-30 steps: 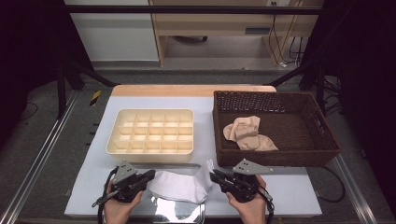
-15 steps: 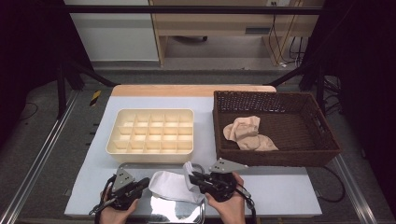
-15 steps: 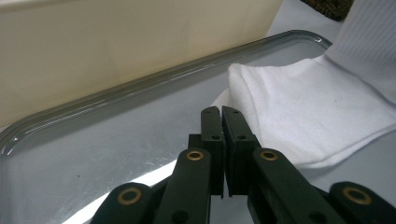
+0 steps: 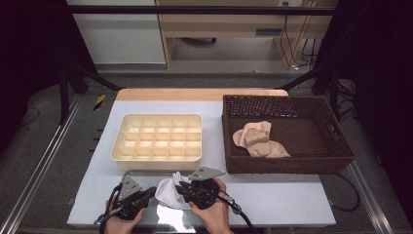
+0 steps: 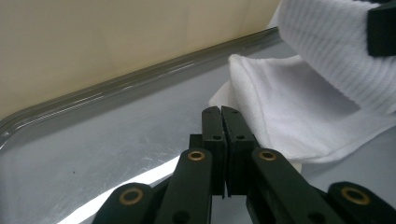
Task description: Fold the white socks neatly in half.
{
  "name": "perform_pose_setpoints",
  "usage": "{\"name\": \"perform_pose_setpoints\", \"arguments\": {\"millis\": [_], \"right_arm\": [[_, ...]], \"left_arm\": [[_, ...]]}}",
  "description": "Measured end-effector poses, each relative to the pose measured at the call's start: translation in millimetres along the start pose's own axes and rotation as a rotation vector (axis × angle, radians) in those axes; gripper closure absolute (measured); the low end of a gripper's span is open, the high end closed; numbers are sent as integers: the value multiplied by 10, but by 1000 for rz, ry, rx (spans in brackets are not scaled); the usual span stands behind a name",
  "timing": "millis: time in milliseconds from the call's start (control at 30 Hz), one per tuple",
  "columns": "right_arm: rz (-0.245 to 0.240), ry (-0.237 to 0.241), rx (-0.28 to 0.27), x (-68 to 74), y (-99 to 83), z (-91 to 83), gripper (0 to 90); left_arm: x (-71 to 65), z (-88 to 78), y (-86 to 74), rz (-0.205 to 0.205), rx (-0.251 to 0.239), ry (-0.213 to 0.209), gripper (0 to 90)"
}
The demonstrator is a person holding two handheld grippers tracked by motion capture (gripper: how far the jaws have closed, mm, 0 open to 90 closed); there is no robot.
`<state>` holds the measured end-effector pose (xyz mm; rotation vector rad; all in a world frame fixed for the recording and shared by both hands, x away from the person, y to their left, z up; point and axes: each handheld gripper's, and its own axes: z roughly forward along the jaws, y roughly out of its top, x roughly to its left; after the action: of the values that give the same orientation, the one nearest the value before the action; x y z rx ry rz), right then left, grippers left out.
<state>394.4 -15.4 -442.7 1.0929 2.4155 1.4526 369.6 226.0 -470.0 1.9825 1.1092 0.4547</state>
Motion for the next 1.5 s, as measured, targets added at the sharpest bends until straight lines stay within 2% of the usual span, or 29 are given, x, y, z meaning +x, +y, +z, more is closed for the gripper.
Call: {"name": "perform_pose_setpoints", "arguments": {"millis": [167, 333, 467, 500, 633, 700, 800, 833, 867, 900, 967, 1000, 1033, 1200, 1233, 1267, 1300, 1400, 1467, 1500], "right_arm": [[-9, 18, 8, 55, -1, 151, 791], [-13, 30, 6, 100, 0, 229, 791], [-20, 35, 25, 157, -27, 330, 783], [-31, 32, 41, 172, -59, 389, 767], [-24, 53, 45, 182, -82, 420, 705], [-14, 92, 17, 168, -49, 337, 654], [-10, 107, -13, 142, -16, 236, 652], [-23, 93, -33, 98, 8, 117, 705], [-23, 93, -33, 98, 8, 117, 705], [-33, 82, -33, 65, 11, 57, 754], [-46, 31, -15, -43, -42, -89, 866], [-46, 31, -15, -43, -42, -89, 866], [-36, 23, 11, -102, -121, -142, 900], [-33, 19, 49, -151, -288, -168, 900], [-35, 6, 74, -161, -365, -127, 900], [-35, 6, 74, -161, -365, -127, 900], [-49, -15, 97, -179, -442, -59, 900], [-42, 0, 82, -194, -470, -54, 895], [-46, -8, 61, -192, -446, -121, 846], [-45, -28, 32, -185, -427, -219, 786]], "left_arm": [[-14, 14, -6, 6, 5, -1, 887], [-19, 18, -8, 13, 9, 3, 889], [-19, 17, -9, 14, 10, 3, 889], [-18, 15, -9, 14, 9, 4, 889], [-7, 4, -9, 10, 3, 4, 886], [3, -6, -6, 5, -2, 5, 883], [21, -20, -3, -5, -10, 4, 881], [30, -27, 0, -9, -12, 3, 879], [36, -35, 4, -14, -17, 3, 879], [43, -45, 10, -19, -24, 2, 878], [60, -75, 31, -27, -38, 0, 872], [65, -91, 46, -35, -48, -3, 872], [73, -111, 65, -40, -59, -9, 870], [39, -173, 176, -31, -94, -19, 869], [3, -167, 213, -26, -95, -33, 865], [3, -167, 213, -26, -95, -33, 855], [-17, -163, 229, -20, -95, -33, 847], [-49, -142, 247, -6, -89, -28, 833], [-44, -119, 230, 1, -73, -19, 822], [-42, -107, 218, 2, -66, -13, 814]]}}
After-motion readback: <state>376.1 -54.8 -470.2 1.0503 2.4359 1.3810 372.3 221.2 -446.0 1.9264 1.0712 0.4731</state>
